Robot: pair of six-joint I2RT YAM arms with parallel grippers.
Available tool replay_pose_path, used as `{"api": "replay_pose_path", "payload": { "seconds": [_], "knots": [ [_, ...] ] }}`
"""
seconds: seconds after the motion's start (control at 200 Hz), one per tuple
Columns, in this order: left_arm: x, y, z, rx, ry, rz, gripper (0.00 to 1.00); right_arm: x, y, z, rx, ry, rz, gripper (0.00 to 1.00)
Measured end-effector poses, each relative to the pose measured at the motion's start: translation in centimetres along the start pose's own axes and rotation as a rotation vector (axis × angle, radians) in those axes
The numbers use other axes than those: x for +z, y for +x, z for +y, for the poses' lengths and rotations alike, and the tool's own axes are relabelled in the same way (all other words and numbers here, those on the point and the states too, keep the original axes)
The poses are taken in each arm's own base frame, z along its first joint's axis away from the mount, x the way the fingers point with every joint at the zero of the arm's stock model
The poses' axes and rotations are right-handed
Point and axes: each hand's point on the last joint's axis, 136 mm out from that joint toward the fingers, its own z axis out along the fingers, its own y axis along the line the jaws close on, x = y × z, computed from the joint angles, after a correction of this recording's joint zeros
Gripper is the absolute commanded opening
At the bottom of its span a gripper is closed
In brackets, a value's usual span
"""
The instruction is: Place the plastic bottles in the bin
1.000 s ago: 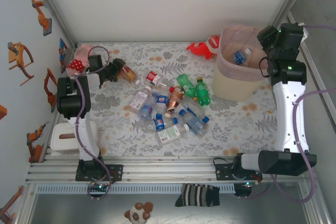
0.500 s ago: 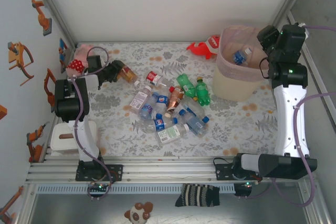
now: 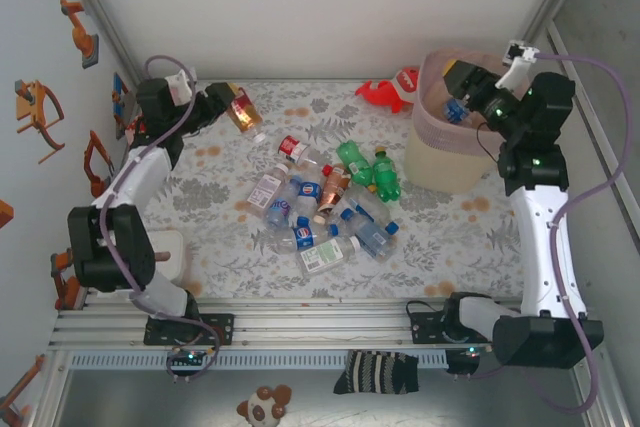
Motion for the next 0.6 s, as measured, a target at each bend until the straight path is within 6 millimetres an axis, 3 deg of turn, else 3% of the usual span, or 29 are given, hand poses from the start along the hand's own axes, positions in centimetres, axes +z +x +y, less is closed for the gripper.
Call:
{"api": "replay_pose_path", "payload": {
  "seconds": [0.215, 0.431, 0.601],
  "knots": [
    [-1.9, 2.5, -9.8, 0.227, 0.218, 0.057, 0.46, 0.4, 2.9, 6.4, -0.098, -0.308, 0.090, 0.57],
    [-4.5, 6.7, -17.9, 0.426, 0.449, 0.133, 0.47, -0.6, 6.8, 13.2, -0.218, -0.594, 0.188, 0.59],
    [-7.4, 9.6, -23.6, 0.583, 0.612, 0.158, 0.47, -1.7, 9.3, 16.7, -0.303, -0.750, 0.232, 0.64]
  ]
}}
